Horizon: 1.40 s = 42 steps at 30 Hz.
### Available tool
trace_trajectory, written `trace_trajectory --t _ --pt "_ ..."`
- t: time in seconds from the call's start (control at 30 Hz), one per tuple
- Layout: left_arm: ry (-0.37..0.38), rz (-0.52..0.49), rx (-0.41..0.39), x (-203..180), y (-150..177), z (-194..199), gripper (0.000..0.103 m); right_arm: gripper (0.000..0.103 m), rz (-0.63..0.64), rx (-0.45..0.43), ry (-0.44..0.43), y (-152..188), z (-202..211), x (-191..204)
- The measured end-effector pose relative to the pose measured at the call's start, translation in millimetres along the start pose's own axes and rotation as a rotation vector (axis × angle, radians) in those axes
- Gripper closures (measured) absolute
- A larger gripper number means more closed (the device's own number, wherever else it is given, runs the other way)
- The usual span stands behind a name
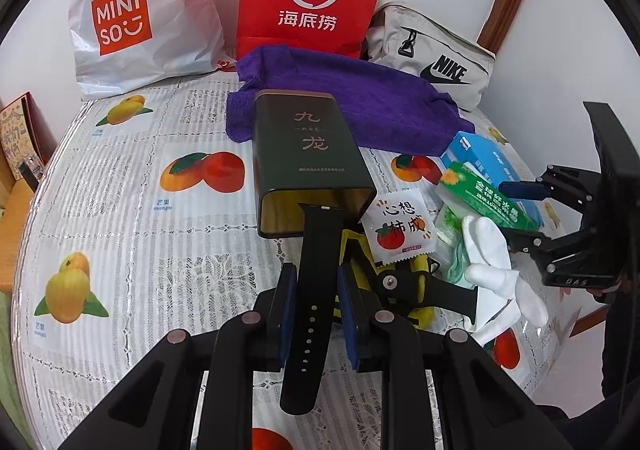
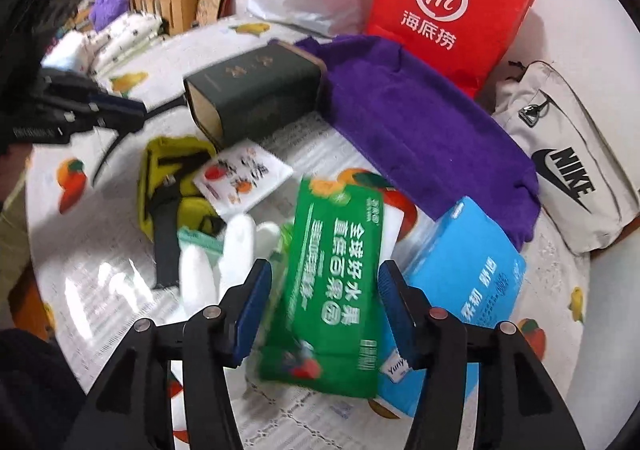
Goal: Organize soft objects
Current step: 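Carry the strap in the left gripper while the right gripper lifts the green packet, then lower strap and green packet onto the purple towel and open both grippers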
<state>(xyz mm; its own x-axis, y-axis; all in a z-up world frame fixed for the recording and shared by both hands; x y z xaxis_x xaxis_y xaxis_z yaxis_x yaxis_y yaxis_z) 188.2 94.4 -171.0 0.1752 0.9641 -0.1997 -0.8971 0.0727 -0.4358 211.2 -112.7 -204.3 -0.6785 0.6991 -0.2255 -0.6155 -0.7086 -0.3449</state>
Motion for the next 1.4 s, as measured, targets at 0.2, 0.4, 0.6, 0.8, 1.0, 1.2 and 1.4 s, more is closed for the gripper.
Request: trace_trajectory --t 0.2,0.4,0.6,0.8,1.0,1.2,1.4 --pt "0.001 0.006 -0.004 2 2 1 0.083 0.054 -0.033 -0.013 -0.013 1 1 -1" --pt "0.004 0.007 -0.008 2 2 4 0.083 0.061 -0.105 -0.06 -0.085 -2 16 -8" --pt "0.01 0.007 -0.008 -1 2 4 0.083 0.061 -0.151 -0.069 -0.104 0 21 -13" --pt "0.005 0.005 -0.031 -4 -6 15 0.083 0.061 -0.203 -0.081 -0.1 -4 29 -27" --pt "-0.009 -0.006 -0.05 -8 -18 28 0.083 0.061 -0.254 -0.103 -0.096 -7 36 -43" --pt "-0.014 -0.025 -0.067 -15 -35 37 0.083 0.061 -0.268 -0.125 -0.076 -15 42 -56" --pt "-0.03 -0.038 -0.073 -22 -61 37 0.083 0.061 -0.334 -0.121 -0.056 -27 39 -82"
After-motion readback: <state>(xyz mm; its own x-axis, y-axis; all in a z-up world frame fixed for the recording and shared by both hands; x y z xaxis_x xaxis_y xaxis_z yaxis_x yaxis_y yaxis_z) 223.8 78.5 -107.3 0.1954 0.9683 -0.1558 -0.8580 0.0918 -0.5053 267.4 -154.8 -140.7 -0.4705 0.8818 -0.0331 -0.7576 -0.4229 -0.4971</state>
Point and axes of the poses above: each gripper's, at about its wrist camera, not at the fingertips, and z roughly against the way its jaws point, x to its left, y to its underside, the point moved 5 cm from there along -z, roughly the way its jaws point, and after that the axes turned 9 degrees about x, right-handed, at the moved point
